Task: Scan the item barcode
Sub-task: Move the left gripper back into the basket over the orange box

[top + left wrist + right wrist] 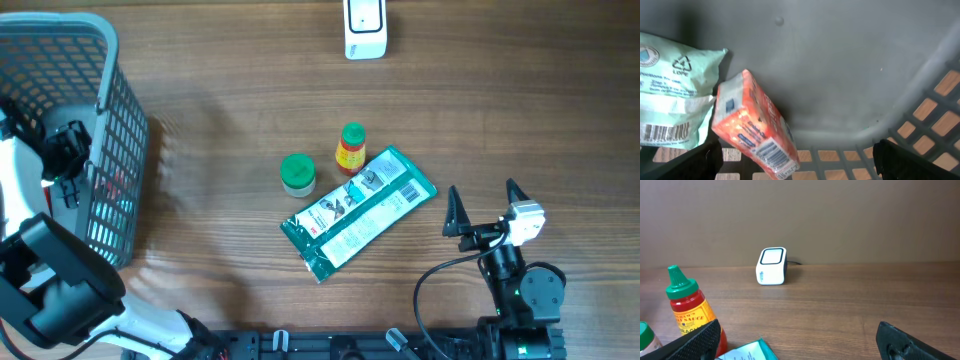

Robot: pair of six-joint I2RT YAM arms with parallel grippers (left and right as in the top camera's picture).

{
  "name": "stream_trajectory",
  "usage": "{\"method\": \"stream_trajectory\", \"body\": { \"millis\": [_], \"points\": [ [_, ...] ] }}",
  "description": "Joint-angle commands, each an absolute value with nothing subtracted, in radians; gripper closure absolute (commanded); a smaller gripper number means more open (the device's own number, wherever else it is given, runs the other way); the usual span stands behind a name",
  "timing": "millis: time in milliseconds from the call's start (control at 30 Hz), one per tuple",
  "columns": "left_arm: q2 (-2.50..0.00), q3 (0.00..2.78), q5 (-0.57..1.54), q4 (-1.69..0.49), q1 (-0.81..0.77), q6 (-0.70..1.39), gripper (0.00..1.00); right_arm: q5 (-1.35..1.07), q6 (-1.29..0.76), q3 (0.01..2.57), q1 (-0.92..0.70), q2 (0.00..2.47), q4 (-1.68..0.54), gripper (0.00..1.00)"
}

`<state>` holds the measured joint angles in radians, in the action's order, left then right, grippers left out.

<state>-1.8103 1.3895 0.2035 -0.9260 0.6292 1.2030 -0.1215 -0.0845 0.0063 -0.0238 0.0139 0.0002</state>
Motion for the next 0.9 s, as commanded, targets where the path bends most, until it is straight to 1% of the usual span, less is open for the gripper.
{"method": "stream_trajectory", "body": {
  "millis": [0, 433, 733, 800, 867],
  "points": [
    [-1.814, 1.393, 0.148, -0.925, 0.617, 1.210, 0.00, -0.104, -0.078, 0.005, -0.028, 0.011, 0.006, 0.00],
    [-1.833, 1.382, 0.140, -0.923, 0.617, 1.210, 0.00, -0.103, -0.079, 0.005, -0.028, 0.011, 0.006, 0.00],
    [-1.835, 1.342, 0.147, -0.883, 0.600, 1.213, 0.01, -0.103, -0.078, 0.005, -0.028, 0.011, 0.006, 0.00],
    [-1.835, 1.341, 0.147, -0.877, 0.593, 1.213, 0.07, -0.104, -0.079, 0.005, -0.028, 0.011, 0.006, 0.00],
    [-1.835, 1.341, 0.147, -0.871, 0.585, 1.213, 0.18, -0.103, -0.078, 0.005, -0.028, 0.011, 0.006, 0.00]
  ]
}}
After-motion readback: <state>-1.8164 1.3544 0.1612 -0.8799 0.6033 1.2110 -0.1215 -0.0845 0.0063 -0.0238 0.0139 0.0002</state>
